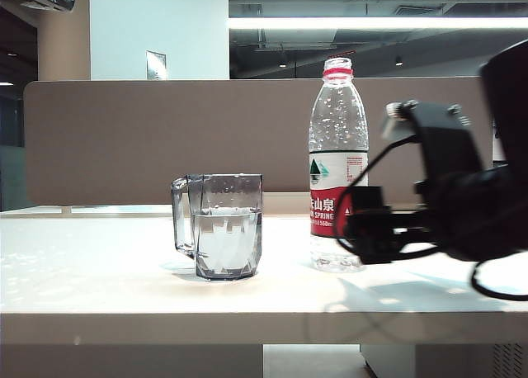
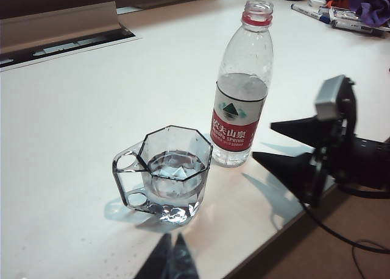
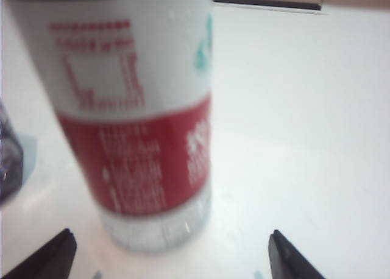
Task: Pick up the mineral water bottle on the table and pour water into the mug until it's half full.
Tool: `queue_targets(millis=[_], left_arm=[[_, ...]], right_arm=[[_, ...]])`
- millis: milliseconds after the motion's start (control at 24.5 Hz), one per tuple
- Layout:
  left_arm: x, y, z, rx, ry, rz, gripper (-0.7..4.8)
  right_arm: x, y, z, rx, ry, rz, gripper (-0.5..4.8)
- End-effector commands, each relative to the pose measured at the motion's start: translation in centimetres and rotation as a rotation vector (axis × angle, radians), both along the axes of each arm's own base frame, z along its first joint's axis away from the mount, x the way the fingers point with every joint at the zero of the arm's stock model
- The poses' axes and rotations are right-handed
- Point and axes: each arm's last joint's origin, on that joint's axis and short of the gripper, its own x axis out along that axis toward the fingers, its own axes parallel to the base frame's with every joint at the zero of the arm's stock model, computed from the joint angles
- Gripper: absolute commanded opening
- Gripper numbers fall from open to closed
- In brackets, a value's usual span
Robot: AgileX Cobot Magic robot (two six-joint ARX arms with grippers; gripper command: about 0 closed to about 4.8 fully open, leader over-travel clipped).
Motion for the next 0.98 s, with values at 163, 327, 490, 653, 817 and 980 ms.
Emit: queue_targets(millis=[163,327,490,653,817,980], left_arm=[[0.0,0.0,0.1,-0.006,-0.009,-0.003,-0.04],[0.0,0.0,0.1,-0.006,-0.009,-0.003,-0.04],[0.0,0.0,0.1,-0.008,-0.010,-0.006,-0.04],[0.0,0.0,0.1,-0.005,-0.008,-0.002,-0.04],[0.0,0.0,0.1,-0.005,-0.008,-0.002,-0.04],[0.0,0.0,0.1,-0.005,-0.008,-0.003,-0.04]], right_arm=[[-3.0,-2.0,1.3,0.023,-0.035,0.002,4.26],[-6.0,-4.1,2.1,0.041,-0.066,0.001,3.79],[-6.2,-4.1,2.9,0.051,-0.071,0.017,3.68],[-6.6,-4.4,3.8,0.059,-0.081,0.020,3.67],[-7.3,-4.9,4.2,0.024,-0.030,0.018,3.21],[-8.4,-5.7,4.3,-0.022,0.046,0.023,0.15]])
